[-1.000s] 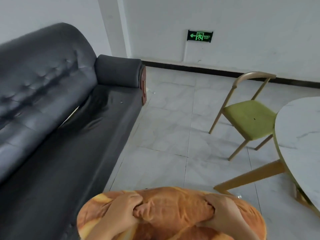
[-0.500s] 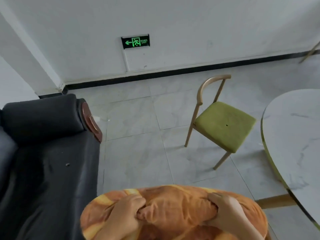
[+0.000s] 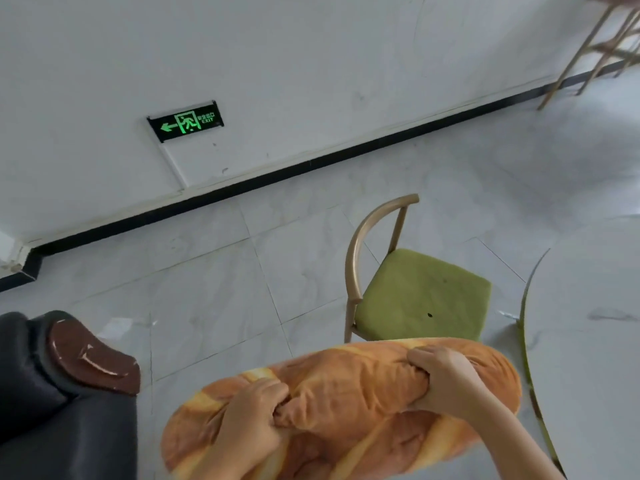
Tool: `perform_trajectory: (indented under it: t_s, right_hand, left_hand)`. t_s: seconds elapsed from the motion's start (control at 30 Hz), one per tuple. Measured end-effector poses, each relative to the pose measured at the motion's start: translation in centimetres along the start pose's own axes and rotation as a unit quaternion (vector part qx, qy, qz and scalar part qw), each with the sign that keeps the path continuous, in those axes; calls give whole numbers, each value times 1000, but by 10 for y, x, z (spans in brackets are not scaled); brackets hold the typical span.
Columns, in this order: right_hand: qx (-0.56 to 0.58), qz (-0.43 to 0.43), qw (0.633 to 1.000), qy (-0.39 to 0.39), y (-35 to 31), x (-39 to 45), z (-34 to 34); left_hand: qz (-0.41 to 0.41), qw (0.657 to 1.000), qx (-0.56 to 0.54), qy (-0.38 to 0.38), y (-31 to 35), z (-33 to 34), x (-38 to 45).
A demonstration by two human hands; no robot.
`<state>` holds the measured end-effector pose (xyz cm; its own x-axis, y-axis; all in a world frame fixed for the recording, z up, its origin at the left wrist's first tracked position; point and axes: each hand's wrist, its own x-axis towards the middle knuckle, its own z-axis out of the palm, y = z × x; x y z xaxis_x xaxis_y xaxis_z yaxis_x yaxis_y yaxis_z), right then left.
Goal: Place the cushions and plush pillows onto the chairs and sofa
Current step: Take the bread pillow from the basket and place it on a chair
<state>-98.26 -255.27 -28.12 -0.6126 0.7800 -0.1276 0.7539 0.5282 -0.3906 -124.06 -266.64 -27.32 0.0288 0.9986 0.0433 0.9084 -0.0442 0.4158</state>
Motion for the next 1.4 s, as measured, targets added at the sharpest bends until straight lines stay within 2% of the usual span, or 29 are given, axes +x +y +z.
perform_trajectory:
  t_s: [0.1, 0.13, 0.17, 0.23, 0.27, 0.33, 0.37, 0.43, 0.53, 0.57, 0.63, 0.77, 0.83, 0.9, 0.97, 1.07, 1.1, 1.13, 1.17, 1.23, 1.27, 1.3, 1.33, 1.4]
  right_hand:
    - [-16, -15, 1000, 3, 39, 52, -20]
    - [-23, -19, 1000, 3, 56, 71, -25]
    - [-33, -17, 999, -32, 72, 89, -31]
    - [-38, -10, 995, -91, 101, 125, -46]
    - [-34, 3, 994, -105, 117, 142, -54]
    - [-13, 16, 991, -129, 149, 170, -60]
    - [-9, 15, 989, -145, 163, 182, -63]
    - [-34, 23, 981, -188, 189, 201, -62]
    - [-39, 34, 968, -245, 224, 217, -56]
    - [-47, 36, 969, -241, 236, 222, -53]
    - [-71, 1, 977, -199, 258, 236, -49]
    - [-65, 2, 977, -203, 295, 285, -48]
    - [-56, -6, 987, -152, 311, 308, -50]
    - [-27, 18, 998, -63, 327, 325, -41]
    - [45, 91, 995, 10, 333, 335, -21]
    - [146, 179, 972, 45, 327, 326, 17]
    - [196, 225, 951, 80, 326, 319, 29]
    - [254, 298, 913, 114, 323, 314, 33]
    - [317, 377, 860, 135, 322, 309, 38]
    - [426, 483, 755, 123, 324, 301, 47]
    - [460, 508, 721, 102, 324, 298, 52]
    - [473, 522, 705, 86, 323, 297, 56]
    - [463, 531, 705, 83, 323, 297, 59]
    - [413, 527, 739, 74, 323, 301, 62]
  left_hand:
    - [-65, 997, 13, -34, -5, 23, 63]
    - [-105, 994, -22, -29, -6, 33, 85]
    - [-136, 989, -51, -21, -4, 44, 107]
    - [-135, 984, -118, 16, -5, 75, 154]
    - [-142, 980, -136, 6, -11, 97, 172]
    - [-217, 951, -212, -60, -3, 123, 204]
    - [-223, 948, -224, -41, 1, 136, 213]
    - [-249, 920, -291, -84, 17, 150, 228]
    - [-265, 920, -284, -55, 37, 179, 250]
    - [-281, 921, -262, -56, 37, 193, 255]
    - [-282, 919, -255, -108, 38, 214, 267]
    - [-281, 910, -289, -93, 42, 233, 301]
    - [-317, 899, -294, -74, 42, 233, 327]
    - [-348, 884, -308, -50, 39, 237, 353]
    - [-378, 880, -285, -42, 34, 244, 377]
    - [-385, 895, -213, -72, 36, 256, 392]
    - [-387, 901, -175, -84, 39, 258, 390]
    - [-381, 910, -137, -84, 43, 260, 387]
    - [-370, 919, -111, -78, 45, 262, 382]
    - [-367, 920, -106, -82, 45, 264, 378]
    - [-361, 921, -113, -93, 44, 264, 379]
    - [-344, 925, -122, -105, 42, 265, 379]
    - [-324, 930, -128, -112, 40, 265, 381]
    - [-297, 939, -131, -115, 36, 264, 385]
